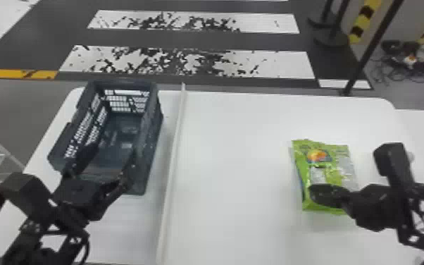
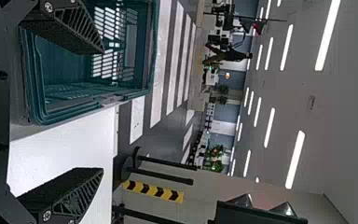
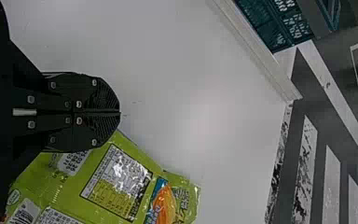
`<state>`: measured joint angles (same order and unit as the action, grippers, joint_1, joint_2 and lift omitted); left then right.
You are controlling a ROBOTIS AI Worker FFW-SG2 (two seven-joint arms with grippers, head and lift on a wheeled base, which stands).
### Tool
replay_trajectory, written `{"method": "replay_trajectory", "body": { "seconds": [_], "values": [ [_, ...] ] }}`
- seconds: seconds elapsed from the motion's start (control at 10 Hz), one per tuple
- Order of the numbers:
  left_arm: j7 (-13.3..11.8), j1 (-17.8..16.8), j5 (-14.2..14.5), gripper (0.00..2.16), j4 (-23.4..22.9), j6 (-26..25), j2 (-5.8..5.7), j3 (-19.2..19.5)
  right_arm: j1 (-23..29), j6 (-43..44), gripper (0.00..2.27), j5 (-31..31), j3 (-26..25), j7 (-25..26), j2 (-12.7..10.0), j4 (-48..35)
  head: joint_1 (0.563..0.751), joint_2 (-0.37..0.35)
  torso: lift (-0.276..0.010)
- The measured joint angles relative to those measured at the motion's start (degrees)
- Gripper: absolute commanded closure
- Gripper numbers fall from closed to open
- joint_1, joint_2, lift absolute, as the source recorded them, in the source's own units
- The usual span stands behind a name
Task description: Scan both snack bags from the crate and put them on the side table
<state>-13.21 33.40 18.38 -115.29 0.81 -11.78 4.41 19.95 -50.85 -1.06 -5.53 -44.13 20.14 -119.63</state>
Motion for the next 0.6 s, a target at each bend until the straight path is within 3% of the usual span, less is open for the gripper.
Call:
{"method": "replay_trajectory", "body": {
  "seconds": [0.2,0.6],
  "values": [
    [-0.2,0.0,0.1,0.1,0.2,0.3,0.0,0.1,-0.3,-0.1,2.26,-0.3,-0.5,6.2,-1.0,-0.2,0.695,-0.016,-0.087],
    [-0.2,0.1,0.2,0.1,0.3,0.5,0.0,0.1,-2.5,1.7,2.26,-4.9,0.5,11.6,-1.9,5.7,0.695,-0.074,-0.087]
  ]
}}
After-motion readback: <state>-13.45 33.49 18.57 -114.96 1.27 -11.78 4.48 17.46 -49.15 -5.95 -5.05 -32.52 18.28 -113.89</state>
